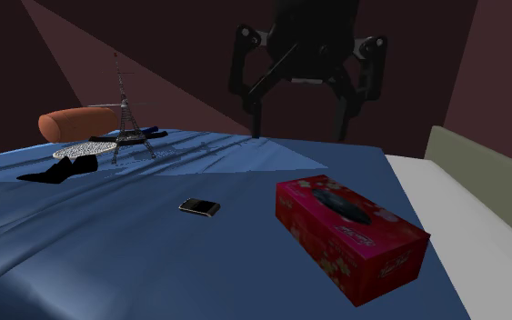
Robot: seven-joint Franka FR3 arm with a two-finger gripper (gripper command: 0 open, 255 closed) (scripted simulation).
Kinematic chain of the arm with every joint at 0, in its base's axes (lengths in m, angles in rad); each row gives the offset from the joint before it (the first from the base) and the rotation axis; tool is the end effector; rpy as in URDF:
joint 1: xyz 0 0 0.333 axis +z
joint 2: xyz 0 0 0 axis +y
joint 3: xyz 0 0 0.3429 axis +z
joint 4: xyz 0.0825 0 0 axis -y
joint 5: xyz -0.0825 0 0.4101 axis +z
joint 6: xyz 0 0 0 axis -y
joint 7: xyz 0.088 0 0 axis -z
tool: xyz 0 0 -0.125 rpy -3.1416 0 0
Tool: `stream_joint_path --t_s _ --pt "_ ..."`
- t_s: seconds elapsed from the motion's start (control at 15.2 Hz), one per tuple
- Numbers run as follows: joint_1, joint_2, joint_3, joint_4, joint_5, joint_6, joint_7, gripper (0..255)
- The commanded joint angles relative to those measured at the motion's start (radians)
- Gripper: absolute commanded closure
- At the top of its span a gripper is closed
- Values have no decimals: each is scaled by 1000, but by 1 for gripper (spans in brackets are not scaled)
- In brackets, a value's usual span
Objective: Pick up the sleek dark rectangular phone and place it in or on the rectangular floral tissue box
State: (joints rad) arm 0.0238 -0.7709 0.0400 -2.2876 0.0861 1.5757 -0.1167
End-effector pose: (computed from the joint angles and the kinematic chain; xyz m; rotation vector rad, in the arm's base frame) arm 0.3192 0.0356 0.6213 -3.0725 -0.2651 -0.0931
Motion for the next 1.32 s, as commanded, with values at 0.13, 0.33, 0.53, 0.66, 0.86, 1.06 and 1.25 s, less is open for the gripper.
stream_joint_path --t_s 0.13,0.33,0.53,0.66,0.86,1.06,1.25 --pt "19 61 -9 0 -10 59 -63 0" --pt "46 157 -19 12 -22 144 -155 0" --pt "72 258 -25 35 -31 221 -243 0" --pt "89 327 -27 57 -35 268 -301 0" --pt "113 431 -26 97 -41 332 -384 0" --pt "135 535 -21 146 -46 387 -464 0" --pt "156 638 -11 203 -51 434 -540 0"
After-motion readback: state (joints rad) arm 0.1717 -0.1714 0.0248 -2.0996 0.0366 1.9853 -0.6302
